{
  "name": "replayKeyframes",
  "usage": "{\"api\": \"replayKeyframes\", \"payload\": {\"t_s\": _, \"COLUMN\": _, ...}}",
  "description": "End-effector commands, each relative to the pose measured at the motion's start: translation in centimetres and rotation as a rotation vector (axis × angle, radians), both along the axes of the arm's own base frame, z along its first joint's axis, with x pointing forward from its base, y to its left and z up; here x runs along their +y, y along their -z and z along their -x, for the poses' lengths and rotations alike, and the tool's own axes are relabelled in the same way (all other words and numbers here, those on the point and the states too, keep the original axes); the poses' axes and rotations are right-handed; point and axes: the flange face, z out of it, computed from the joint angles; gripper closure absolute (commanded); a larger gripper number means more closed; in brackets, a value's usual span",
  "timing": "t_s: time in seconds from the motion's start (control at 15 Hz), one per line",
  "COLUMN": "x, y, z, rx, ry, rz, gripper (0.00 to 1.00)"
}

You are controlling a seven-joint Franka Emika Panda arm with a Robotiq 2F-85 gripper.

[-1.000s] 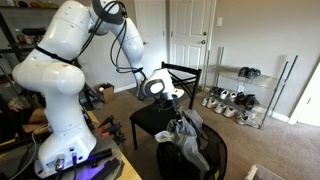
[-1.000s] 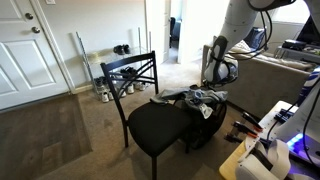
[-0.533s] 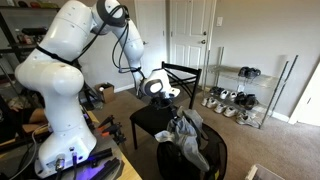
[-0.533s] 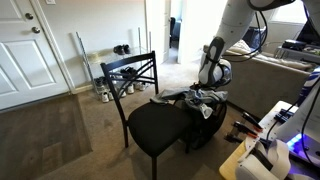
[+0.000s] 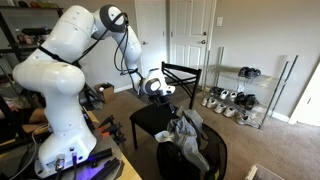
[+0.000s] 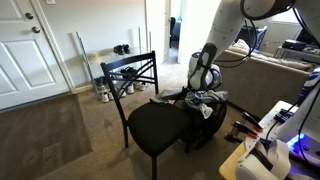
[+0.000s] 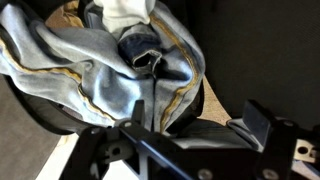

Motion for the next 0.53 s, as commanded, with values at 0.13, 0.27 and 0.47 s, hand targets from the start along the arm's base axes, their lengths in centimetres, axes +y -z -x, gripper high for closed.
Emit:
{"api": "replayKeyframes", "payload": {"t_s": 0.13, "x": -1.0, "y": 1.0, "z": -3.2, "rx": -0.062, "ry": -0.013, "rz": 0.143, "gripper": 0.0}}
{"api": "replayKeyframes", "payload": {"t_s": 0.27, "x": -1.5, "y": 1.6, "z": -3.3, "rx": -0.034, "ry": -0.029, "rz": 0.154, "gripper": 0.0}}
{"api": "replayKeyframes", "payload": {"t_s": 0.47, "x": -0.9, "y": 2.8, "z": -2.4, "rx": 0.045, "ry": -0.125, "rz": 0.105, "gripper": 0.0}}
